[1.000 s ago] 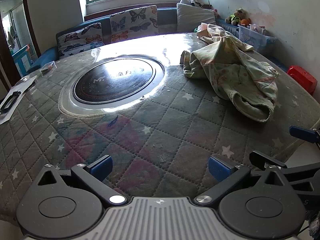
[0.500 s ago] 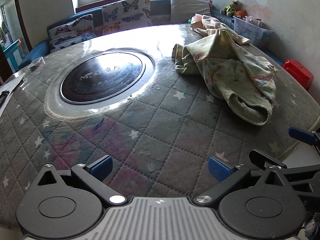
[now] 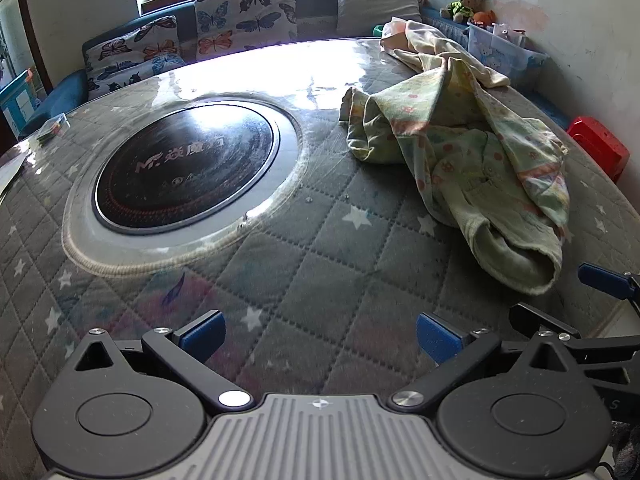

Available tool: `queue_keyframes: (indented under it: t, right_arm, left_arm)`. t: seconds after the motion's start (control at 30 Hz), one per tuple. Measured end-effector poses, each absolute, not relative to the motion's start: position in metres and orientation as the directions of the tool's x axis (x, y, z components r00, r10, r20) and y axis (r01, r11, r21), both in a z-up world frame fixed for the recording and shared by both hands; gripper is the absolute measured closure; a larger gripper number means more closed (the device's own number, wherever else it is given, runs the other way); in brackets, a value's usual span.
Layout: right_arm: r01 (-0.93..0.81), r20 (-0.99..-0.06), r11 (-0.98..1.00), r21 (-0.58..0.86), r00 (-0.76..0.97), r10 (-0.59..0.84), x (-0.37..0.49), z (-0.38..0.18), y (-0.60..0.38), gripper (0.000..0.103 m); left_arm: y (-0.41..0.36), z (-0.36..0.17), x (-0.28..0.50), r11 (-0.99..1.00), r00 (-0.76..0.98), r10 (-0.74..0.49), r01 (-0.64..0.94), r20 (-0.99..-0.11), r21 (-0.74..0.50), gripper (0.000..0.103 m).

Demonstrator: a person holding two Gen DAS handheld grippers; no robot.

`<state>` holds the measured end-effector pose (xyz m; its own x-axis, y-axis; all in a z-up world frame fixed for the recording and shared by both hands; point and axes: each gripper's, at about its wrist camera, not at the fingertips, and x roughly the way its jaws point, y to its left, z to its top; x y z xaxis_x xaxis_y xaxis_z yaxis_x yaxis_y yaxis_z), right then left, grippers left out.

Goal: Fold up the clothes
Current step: 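Move both tools toward the crumpled green floral garment, then grasp the garment edge with the right gripper while the left gripper grasps another edge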

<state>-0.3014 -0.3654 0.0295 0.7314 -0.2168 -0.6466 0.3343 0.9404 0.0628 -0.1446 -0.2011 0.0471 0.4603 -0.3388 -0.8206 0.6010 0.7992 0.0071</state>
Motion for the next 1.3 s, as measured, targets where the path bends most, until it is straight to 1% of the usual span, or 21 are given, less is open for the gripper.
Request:
queue_keyframes:
  t: [0.37, 0.6, 0.67, 0.77, 0.9, 1.1, 1.2, 1.23, 1.27, 1.3]
  right_arm:
    - [0.339, -0.634, 0.938, 0.07, 0.742, -0.22, -0.285, 0.035, -0.39, 0.011]
    - [0.356, -0.623, 0.93, 0.086, 0.748, -0.229, -0.274, 0.037, -0.414, 0.014]
    - [0.362, -0.621, 0.928, 0.085, 0.748, -0.235, -0.27, 0.038, -0.42, 0.015]
    - [0.369, -0.621, 0.925, 0.088, 0.747, -0.239, -0.264, 0.037, -0.43, 0.02]
    - [0.377, -0.616, 0.923, 0.075, 0.745, -0.254, -0.255, 0.037, -0.441, 0.023]
    - [0.393, -0.599, 0.918, 0.046, 0.747, -0.29, -0.236, 0.039, -0.454, 0.028]
    - [0.398, -0.59, 0.917, 0.022, 0.746, -0.31, -0.224, 0.04, -0.459, 0.031]
    - [0.399, -0.589, 0.917, 0.014, 0.744, -0.315, -0.222, 0.04, -0.46, 0.031]
    - [0.4, -0.587, 0.917, 0.003, 0.743, -0.322, -0.217, 0.039, -0.461, 0.032]
    - [0.4, -0.587, 0.916, -0.006, 0.74, -0.327, -0.213, 0.039, -0.462, 0.033]
  left_arm:
    - [-0.232, 0.052, -0.125, 0.794, 0.474, -0.332, 0.608, -0.815, 0.03, 0.0]
    - [-0.255, 0.059, -0.117, 0.781, 0.508, -0.343, 0.621, -0.79, 0.061, 0.0]
    - [-0.263, 0.061, -0.115, 0.774, 0.524, -0.346, 0.628, -0.778, 0.079, 0.0]
    - [-0.276, 0.064, -0.113, 0.76, 0.552, -0.354, 0.641, -0.755, 0.112, 0.001]
    - [-0.294, 0.069, -0.108, 0.735, 0.588, -0.371, 0.659, -0.718, 0.16, 0.005]
    - [-0.324, 0.072, -0.101, 0.684, 0.619, -0.415, 0.696, -0.667, 0.22, 0.005]
    - [-0.342, 0.069, -0.094, 0.658, 0.62, -0.429, 0.713, -0.657, 0.244, 0.005]
    - [-0.348, 0.068, -0.092, 0.648, 0.616, -0.431, 0.72, -0.659, 0.249, 0.006]
    - [-0.354, 0.066, -0.09, 0.638, 0.612, -0.434, 0.727, -0.661, 0.254, 0.013]
    - [-0.359, 0.063, -0.087, 0.632, 0.612, -0.429, 0.729, -0.664, 0.263, 0.027]
